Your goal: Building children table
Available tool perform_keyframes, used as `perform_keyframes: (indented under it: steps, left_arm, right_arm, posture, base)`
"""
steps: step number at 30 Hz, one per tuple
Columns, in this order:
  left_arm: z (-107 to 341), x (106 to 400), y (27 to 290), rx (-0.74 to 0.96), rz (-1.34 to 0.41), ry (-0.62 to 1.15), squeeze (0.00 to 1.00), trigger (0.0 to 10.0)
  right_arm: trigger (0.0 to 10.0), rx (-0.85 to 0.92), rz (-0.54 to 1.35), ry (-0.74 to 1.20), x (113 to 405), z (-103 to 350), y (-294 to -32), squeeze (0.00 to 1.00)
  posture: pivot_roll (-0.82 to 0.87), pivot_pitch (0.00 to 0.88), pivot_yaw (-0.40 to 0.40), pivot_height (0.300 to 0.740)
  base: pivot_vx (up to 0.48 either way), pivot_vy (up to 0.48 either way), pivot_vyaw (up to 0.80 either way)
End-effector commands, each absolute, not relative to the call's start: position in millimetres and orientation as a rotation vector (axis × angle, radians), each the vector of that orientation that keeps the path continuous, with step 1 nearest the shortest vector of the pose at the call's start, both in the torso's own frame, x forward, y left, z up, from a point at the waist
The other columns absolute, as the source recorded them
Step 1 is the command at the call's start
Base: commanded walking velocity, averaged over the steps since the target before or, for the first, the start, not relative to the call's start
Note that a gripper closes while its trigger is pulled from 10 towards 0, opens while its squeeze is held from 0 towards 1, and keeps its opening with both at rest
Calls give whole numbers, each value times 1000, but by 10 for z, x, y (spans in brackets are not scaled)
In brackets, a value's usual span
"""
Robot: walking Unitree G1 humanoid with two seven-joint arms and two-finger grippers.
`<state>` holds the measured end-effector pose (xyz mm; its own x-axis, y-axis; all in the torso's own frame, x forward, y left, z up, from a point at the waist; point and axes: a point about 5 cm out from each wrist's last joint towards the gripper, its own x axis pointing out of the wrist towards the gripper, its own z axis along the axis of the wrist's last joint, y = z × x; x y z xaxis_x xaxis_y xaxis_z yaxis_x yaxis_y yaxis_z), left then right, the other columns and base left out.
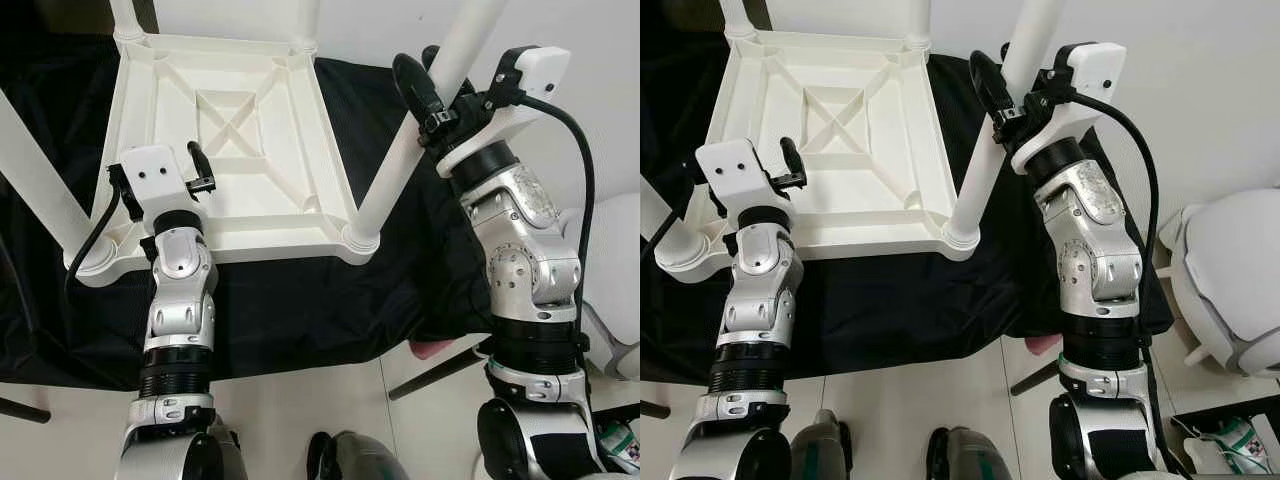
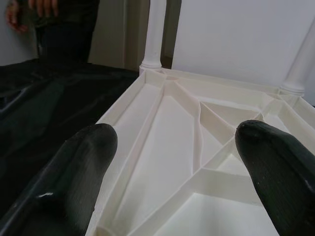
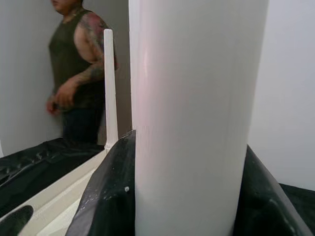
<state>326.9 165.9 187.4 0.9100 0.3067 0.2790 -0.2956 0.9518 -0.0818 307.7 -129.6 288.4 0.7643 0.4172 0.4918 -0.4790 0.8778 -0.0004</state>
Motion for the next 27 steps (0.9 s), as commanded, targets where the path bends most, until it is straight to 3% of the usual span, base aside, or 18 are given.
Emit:
perform_keyframes:
  steps: [1,10,11,14,15,18,19,27]
  left_arm:
    - [1872,3292,1597,-46,286,-297,0,10000]
    - [1922,3294,1588,-55,281,-319,0,10000]
    - [1926,3291,1597,-56,282,-321,0,10000]
    - [1928,3288,1604,-56,282,-323,0,10000]
    - [1929,3284,1609,-57,283,-325,0,10000]
    - [1929,3280,1611,-58,283,-327,0,10000]
    - [1929,3280,1606,-60,280,-328,0,10000]
    - [1926,3285,1589,-64,274,-328,0,10000]
  right_arm:
    - [10000,81,430,-464,3091,2789,-1377,0]
    - [10000,21,423,-353,3181,2512,-1317,0]
    - [9451,20,428,-333,3186,2463,-1304,0]
    - [9451,20,432,-321,3187,2432,-1295,0]
    - [10000,19,426,-313,3189,2404,-1293,1000]
    - [10000,13,414,-307,3193,2380,-1293,1000]
    - [10000,7,412,-304,3195,2368,-1292,0]
    - [10000,-9,415,-289,3208,2312,-1284,0]
  posture:
    - [-68,67,-79,740]
    - [-56,66,-85,740]
    - [-54,66,-86,740]
    - [-54,66,-86,740]
    - [-52,66,-86,740]
    - [-53,65,-86,740]
    - [-53,65,-86,740]
    - [-54,60,-88,740]
  base:
    - [0,0,0]
    - [0,0,0]
    - [0,0,0]
    - [0,0,0]
    - [0,0,0]
    - [0,0,0]
    - [0,0,0]
    - [0,0,0]
